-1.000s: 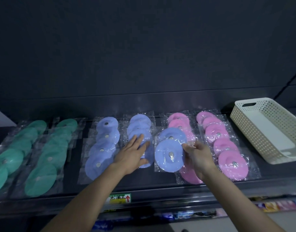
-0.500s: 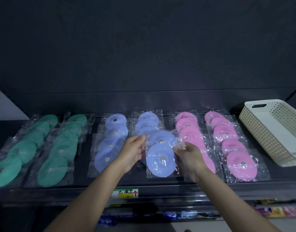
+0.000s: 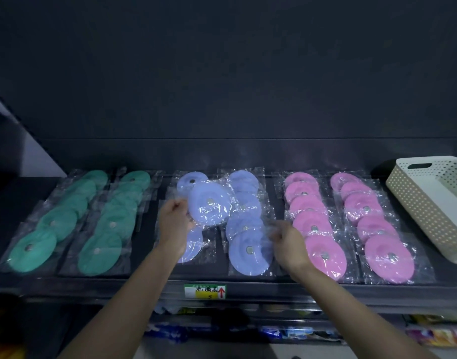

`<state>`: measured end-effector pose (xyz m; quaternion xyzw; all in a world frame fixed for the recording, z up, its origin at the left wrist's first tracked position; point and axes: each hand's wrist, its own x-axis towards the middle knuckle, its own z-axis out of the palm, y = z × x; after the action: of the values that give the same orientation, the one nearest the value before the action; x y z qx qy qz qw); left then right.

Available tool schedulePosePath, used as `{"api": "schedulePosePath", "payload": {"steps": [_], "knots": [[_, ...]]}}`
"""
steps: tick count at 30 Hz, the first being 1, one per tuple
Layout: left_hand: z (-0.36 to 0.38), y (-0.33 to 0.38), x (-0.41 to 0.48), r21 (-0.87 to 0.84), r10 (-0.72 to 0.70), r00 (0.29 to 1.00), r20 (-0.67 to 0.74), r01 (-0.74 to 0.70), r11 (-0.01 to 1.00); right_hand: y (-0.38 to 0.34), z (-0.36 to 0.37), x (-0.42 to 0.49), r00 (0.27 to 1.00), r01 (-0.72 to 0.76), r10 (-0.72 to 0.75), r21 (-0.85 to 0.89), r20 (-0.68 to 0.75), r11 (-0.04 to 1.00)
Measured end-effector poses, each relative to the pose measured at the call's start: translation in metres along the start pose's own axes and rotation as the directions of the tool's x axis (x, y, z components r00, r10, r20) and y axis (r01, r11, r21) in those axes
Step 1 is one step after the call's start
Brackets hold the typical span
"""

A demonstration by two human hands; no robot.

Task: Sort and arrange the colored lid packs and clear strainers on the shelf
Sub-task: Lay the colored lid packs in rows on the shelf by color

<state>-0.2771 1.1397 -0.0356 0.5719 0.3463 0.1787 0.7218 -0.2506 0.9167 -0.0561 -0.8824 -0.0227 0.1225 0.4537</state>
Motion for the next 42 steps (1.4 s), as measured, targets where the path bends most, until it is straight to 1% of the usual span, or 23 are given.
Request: {"api": "schedulePosePath", "payload": {"steps": [4,5,6,7,8,9,10,12,14,16,21,25,27,28,29,30,32,34,36,38,40,42], "knots": [[-0.013,0.000,0.003,0.009,0.018,0.998,-0.062,-0.018,1.000,0.000,0.002,0.002,0.996,0.077,-0.071,-0.127,0.047,0.989],[-0.016,0.000,0.003,-0.003,0.008,0.998,-0.066,-0.008,1.000,-0.001,0.002,0.000,0.993,0.117,-0.110,-0.166,0.047,0.979],[-0.019,0.000,0.002,-0.016,0.001,0.998,-0.067,-0.002,1.000,0.001,0.002,-0.001,0.980,0.198,-0.197,-0.226,0.025,0.954],[-0.022,0.001,0.002,-0.023,-0.003,0.998,-0.069,0.001,1.000,0.002,0.001,-0.003,0.952,0.297,-0.307,-0.302,0.014,0.906],[-0.026,0.001,0.001,-0.026,-0.005,0.998,-0.067,0.003,1.000,0.005,0.000,-0.003,0.914,0.386,-0.403,-0.378,0.036,0.842],[-0.029,0.001,0.000,-0.020,-0.007,0.998,-0.064,0.006,1.000,0.008,-0.001,-0.003,0.868,0.474,-0.488,-0.444,0.090,0.760],[-0.032,0.000,-0.001,-0.009,-0.008,0.998,-0.060,0.007,1.000,0.011,-0.002,-0.001,0.828,0.543,-0.532,-0.492,0.177,0.681],[-0.037,-0.001,-0.004,0.004,-0.009,0.998,-0.055,0.010,1.000,0.015,0.000,0.000,0.766,0.634,-0.542,-0.543,0.345,0.551],[-0.039,-0.002,-0.007,0.004,-0.015,0.999,-0.051,0.015,1.000,0.015,0.005,-0.001,0.740,0.669,-0.502,-0.562,0.448,0.485],[-0.043,-0.004,-0.006,0.016,-0.027,0.999,-0.045,0.028,0.999,0.011,0.007,-0.002,0.741,0.671,-0.476,-0.562,0.474,0.484],[-0.058,-0.005,-0.012,0.071,-0.029,0.999,0.014,0.028,0.997,-0.003,0.012,-0.001,0.724,0.689,-0.534,-0.502,0.438,0.522],[-0.071,-0.007,-0.016,0.124,-0.034,0.999,0.015,0.032,0.992,-0.023,0.024,-0.008,0.741,0.671,-0.586,-0.365,0.328,0.645],[-0.080,-0.011,-0.014,0.178,-0.026,1.000,0.016,0.023,0.984,-0.029,0.034,-0.010,0.756,0.652,-0.566,-0.292,0.329,0.700],[-0.084,-0.013,-0.013,0.215,-0.019,1.000,0.021,0.014,0.977,-0.032,0.041,-0.011,0.757,0.648,-0.558,-0.284,0.341,0.706],[-0.087,-0.015,-0.013,0.248,-0.018,0.999,0.026,0.011,0.969,-0.034,0.046,-0.012,0.748,0.659,-0.559,-0.297,0.358,0.691],[-0.090,-0.018,-0.013,0.281,-0.018,0.999,0.032,0.008,0.960,-0.036,0.051,-0.013,0.724,0.687,-0.579,-0.309,0.375,0.658],[-0.096,-0.023,-0.010,0.354,-0.024,0.999,0.038,0.009,0.935,-0.037,0.061,-0.015,0.659,0.750,-0.614,-0.319,0.434,0.579],[-0.098,-0.026,-0.008,0.429,-0.071,0.996,0.061,0.038,0.902,-0.034,0.070,-0.016,0.637,0.767,-0.591,-0.324,0.495,0.554],[-0.099,-0.027,-0.008,0.482,-0.112,0.988,0.107,0.047,0.875,-0.032,0.076,-0.016,0.637,0.764,-0.552,-0.343,0.538,0.547],[-0.097,-0.024,-0.008,0.562,-0.095,0.986,0.135,0.003,0.827,-0.031,0.080,-0.013,0.630,0.773,-0.551,-0.369,0.548,0.516],[-0.095,-0.022,-0.006,0.621,-0.054,0.990,0.133,-0.041,0.782,-0.032,0.082,-0.010,0.600,0.800,-0.605,-0.391,0.524,0.455],[-0.091,-0.021,0.000,0.654,-0.018,0.992,0.124,-0.068,0.754,-0.032,0.086,-0.005,0.586,0.810,-0.634,-0.394,0.504,0.435]]}}
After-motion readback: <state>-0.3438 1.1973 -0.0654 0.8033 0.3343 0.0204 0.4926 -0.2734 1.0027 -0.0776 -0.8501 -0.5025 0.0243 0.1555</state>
